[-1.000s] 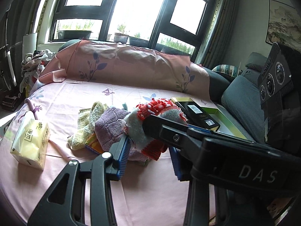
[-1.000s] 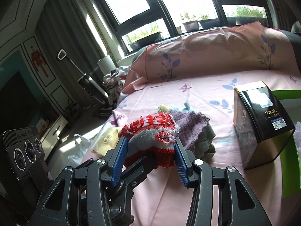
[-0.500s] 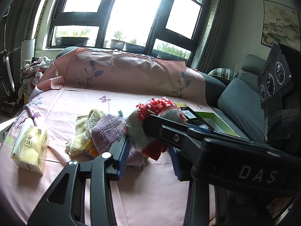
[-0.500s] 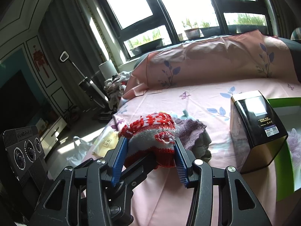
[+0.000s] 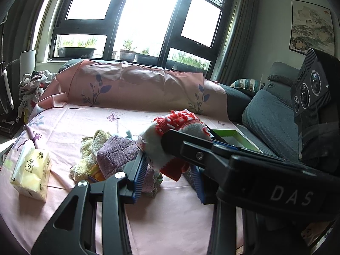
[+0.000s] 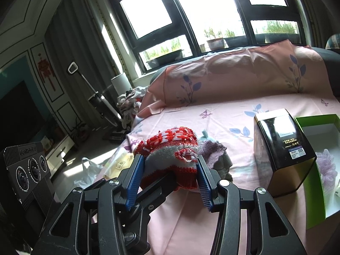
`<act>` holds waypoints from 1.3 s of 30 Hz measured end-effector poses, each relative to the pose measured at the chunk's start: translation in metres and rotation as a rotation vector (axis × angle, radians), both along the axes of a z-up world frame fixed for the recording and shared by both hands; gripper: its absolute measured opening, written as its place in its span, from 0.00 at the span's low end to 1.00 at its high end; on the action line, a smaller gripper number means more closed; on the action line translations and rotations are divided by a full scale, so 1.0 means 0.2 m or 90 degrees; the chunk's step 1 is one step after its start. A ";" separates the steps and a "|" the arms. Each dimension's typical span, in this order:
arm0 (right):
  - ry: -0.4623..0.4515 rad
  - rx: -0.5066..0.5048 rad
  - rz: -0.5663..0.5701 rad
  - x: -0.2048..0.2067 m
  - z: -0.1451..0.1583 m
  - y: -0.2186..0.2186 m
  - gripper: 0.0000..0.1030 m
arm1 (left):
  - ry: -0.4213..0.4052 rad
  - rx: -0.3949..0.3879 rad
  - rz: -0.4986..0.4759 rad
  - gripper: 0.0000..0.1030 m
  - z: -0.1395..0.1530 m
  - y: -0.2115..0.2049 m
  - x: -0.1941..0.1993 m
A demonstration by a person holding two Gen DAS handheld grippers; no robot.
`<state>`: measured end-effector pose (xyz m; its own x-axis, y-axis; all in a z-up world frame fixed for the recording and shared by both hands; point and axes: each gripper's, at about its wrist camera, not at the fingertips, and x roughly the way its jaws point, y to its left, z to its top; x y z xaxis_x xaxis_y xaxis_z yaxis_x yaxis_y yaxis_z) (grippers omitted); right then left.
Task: Organize soft objects
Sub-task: 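Carry the red-and-white sock with the right gripper over the green-rimmed box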
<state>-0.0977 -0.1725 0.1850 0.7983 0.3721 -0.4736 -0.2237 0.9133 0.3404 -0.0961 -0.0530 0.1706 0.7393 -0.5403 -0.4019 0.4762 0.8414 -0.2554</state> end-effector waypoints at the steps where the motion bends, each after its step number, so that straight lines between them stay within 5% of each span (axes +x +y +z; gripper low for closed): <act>1: -0.001 0.000 -0.001 0.00 0.00 0.00 0.49 | 0.000 0.001 -0.001 0.37 0.00 -0.01 0.00; 20: -0.050 0.074 -0.042 -0.12 0.06 -0.37 0.49 | -0.049 0.066 -0.054 0.37 0.15 -0.37 -0.06; 39: -0.100 0.149 -0.186 -0.30 0.01 -0.88 0.49 | -0.086 0.124 -0.181 0.37 0.16 -0.92 -0.08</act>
